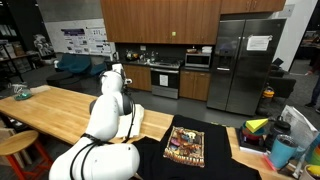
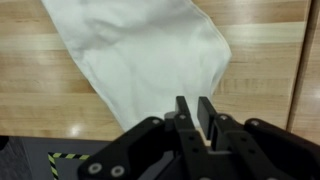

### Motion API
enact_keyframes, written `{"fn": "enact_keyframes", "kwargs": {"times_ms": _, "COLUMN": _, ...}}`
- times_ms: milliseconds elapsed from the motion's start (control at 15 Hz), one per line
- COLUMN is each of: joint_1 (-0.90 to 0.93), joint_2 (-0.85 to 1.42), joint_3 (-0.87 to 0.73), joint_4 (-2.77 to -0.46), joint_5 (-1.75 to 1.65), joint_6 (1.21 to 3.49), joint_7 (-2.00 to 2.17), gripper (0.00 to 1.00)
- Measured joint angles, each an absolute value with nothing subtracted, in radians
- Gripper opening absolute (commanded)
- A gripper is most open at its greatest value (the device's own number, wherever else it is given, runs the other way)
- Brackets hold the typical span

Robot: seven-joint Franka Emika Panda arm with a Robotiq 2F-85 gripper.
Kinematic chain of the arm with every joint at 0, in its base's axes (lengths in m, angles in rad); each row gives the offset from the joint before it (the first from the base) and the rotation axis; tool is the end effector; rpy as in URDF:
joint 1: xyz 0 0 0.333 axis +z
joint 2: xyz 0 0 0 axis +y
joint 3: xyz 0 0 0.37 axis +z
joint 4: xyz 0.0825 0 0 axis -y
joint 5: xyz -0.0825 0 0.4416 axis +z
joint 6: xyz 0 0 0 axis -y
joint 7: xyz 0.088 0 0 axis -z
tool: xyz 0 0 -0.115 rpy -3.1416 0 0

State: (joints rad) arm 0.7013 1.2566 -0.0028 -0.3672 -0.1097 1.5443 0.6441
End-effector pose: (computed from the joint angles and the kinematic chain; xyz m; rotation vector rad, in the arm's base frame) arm 0.6975 0.5711 0.3070 3.0029 0.0866 0.0118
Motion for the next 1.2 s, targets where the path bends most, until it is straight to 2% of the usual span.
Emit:
{"fn": "enact_keyframes", "kwargs": {"times_ms": 467, "joint_1": 0.751, "joint_2": 1.257, "joint_3": -0.005, "joint_4": -0.367, "joint_5": -0.128, "joint_6": 1.687, "joint_7": 0.334, "gripper": 0.98}}
{"fn": "enact_keyframes", "kwargs": {"times_ms": 867, "joint_1": 0.821, "joint_2": 1.257, "joint_3": -0.026, "joint_4": -0.371, "joint_5": -0.200, "joint_6": 1.728, "joint_7": 0.130, "gripper": 1.00}}
{"fn": "enact_keyframes", "kwargs": {"times_ms": 1200, "joint_1": 0.846, "joint_2": 1.258, "joint_3": -0.030, "joint_4": -0.374, "joint_5": -0.202, "joint_6": 1.663, "joint_7": 0.043, "gripper": 1.00}}
